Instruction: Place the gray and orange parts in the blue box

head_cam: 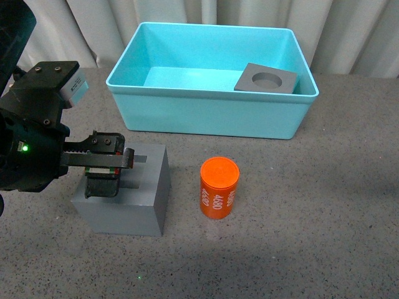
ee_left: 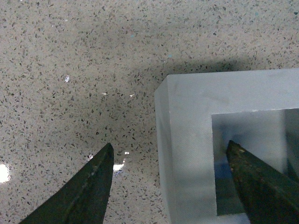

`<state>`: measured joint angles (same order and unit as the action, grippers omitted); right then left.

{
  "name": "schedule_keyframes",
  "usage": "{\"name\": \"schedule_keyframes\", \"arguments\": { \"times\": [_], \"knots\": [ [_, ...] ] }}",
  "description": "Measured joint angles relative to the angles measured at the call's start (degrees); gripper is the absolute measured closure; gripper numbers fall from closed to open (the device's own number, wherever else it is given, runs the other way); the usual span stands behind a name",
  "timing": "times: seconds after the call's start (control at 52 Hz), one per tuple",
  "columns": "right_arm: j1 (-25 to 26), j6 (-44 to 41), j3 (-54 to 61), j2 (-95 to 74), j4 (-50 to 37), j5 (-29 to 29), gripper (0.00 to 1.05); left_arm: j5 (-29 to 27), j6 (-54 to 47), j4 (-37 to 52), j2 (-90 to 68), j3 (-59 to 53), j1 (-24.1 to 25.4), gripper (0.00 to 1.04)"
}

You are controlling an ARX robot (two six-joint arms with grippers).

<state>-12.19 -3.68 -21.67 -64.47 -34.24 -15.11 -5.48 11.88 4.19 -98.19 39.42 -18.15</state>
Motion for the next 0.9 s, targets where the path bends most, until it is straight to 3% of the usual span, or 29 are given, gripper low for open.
{"name": "schedule_keyframes", "arguments": {
  "times": [0.327,0.673,0.904],
  "knots": [
    [0.0,-0.02,0.0,0.0,0.0,0.02,0.1,0.61,2.03,-1.81,0.17,1.33,0.26,0.86],
    [0.0,-0.02,0.0,0.0,0.0,0.0,0.1,0.79,2.32,-2.19,6.16,3.54,-0.11,0.87],
    [0.0,0.0,0.0,0.0,0.0,0.02,0.1,-2.97,2.14,2.47,4.35,19.41,-1.68,0.87]
  ]
}}
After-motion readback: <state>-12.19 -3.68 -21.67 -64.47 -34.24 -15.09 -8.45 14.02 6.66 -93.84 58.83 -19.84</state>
